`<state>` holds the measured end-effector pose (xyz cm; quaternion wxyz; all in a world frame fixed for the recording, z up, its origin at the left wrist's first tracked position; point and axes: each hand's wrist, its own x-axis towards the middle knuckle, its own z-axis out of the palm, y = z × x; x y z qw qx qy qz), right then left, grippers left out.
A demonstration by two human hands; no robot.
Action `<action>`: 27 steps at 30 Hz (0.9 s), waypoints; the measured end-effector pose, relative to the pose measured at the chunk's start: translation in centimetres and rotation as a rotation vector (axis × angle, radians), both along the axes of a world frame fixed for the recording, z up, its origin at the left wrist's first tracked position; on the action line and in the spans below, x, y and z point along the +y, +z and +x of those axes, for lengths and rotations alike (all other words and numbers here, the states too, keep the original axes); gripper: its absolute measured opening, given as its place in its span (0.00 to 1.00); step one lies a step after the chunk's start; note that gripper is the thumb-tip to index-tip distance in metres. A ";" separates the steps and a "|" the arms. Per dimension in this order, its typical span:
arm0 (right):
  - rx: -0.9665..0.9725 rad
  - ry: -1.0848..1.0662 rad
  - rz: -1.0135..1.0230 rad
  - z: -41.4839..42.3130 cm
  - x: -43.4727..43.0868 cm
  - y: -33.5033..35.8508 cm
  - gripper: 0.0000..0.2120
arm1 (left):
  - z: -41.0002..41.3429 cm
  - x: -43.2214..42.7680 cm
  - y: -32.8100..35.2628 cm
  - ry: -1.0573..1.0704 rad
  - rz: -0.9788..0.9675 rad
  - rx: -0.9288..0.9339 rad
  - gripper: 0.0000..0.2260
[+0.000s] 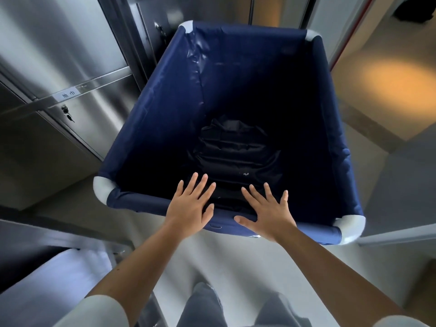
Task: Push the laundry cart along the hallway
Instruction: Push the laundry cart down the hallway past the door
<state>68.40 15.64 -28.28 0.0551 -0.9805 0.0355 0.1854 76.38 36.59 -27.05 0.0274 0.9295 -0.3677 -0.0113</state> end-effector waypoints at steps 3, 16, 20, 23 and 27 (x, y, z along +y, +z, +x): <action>-0.013 0.043 -0.002 -1.9 -2.9 0.1 0.45 | -2.8 -2.5 -0.1 0.043 -0.015 -0.018 0.23; 0.042 0.188 -0.009 -11.3 -23.1 0.6 0.41 | -17.0 -20.3 -1.5 0.105 -0.091 0.084 0.23; 0.030 0.214 -0.016 -14.9 -28.0 1.0 0.39 | -21.0 -25.2 -1.8 0.095 -0.059 0.107 0.23; 0.015 0.220 -0.017 -17.8 -31.0 1.1 0.38 | -24.3 -28.1 -1.9 0.093 -0.051 0.110 0.24; 0.004 0.210 -0.026 -21.8 -33.6 1.1 0.37 | -28.9 -30.8 -1.9 0.116 -0.035 0.117 0.24</action>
